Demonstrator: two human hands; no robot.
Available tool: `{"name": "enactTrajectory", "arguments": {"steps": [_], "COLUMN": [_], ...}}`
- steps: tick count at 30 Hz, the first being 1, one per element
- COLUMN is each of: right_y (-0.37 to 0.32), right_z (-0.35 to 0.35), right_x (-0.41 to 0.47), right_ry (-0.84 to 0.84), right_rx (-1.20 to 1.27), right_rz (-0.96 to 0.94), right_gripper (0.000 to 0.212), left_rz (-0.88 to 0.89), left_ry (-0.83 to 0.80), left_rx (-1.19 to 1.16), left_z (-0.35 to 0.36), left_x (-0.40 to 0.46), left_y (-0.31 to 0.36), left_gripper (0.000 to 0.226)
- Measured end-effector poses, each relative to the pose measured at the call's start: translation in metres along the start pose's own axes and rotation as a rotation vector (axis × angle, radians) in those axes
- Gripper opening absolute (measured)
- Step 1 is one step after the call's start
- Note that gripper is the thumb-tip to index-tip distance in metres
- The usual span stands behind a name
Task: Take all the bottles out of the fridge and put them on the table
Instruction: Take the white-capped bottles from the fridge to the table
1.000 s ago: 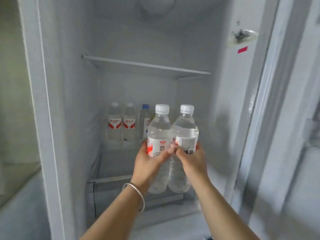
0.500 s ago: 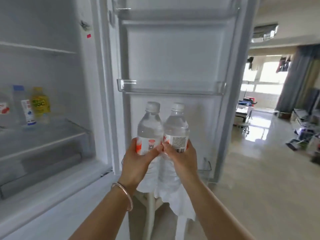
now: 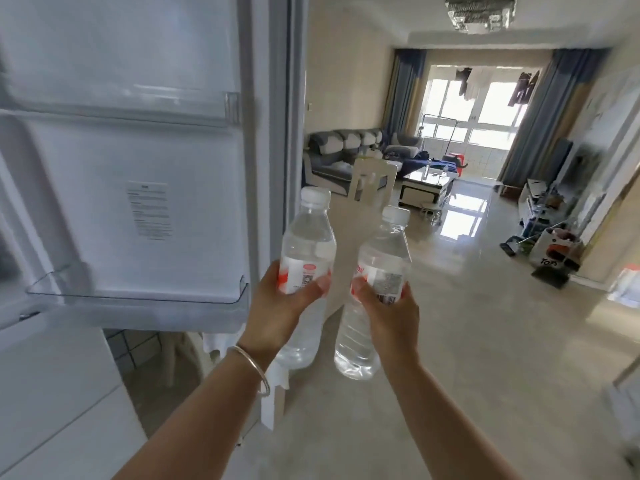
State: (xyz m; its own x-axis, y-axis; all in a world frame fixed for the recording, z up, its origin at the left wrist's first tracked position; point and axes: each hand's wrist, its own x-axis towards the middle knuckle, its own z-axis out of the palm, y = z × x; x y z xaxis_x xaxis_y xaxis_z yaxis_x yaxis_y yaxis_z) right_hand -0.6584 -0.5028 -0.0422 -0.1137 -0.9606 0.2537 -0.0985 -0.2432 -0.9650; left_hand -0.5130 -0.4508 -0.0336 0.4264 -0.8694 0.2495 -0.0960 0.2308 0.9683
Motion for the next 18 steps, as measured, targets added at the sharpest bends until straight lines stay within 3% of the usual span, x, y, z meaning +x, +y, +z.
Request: {"name": "enactTrajectory", "arguments": {"steps": [6, 14, 18], "right_y": [0.034, 0.072, 0.088], "right_z": [-0.031, -0.017, 0.001], "right_x": [0.072, 0.209, 0.277], "right_ry": [-0.012, 0.011, 0.007], "right_rx": [-0.057, -0.123, -0.124], "right_rz": [-0.031, -0.032, -0.014], "right_gripper": [0.039, 0.046, 0.043], "left_rz": [-0.049, -0.082, -0.095], "left_ry": [0.012, -0.006, 0.029], "left_rx": [-0.035, -0.037, -0.036], "left_z": [0.077, 0.148, 0.169], "left_x": [0.053, 0.186, 0.251], "left_y": [-0.033, -0.085, -0.106], "left_gripper": [0.060, 0.067, 0.048]}}
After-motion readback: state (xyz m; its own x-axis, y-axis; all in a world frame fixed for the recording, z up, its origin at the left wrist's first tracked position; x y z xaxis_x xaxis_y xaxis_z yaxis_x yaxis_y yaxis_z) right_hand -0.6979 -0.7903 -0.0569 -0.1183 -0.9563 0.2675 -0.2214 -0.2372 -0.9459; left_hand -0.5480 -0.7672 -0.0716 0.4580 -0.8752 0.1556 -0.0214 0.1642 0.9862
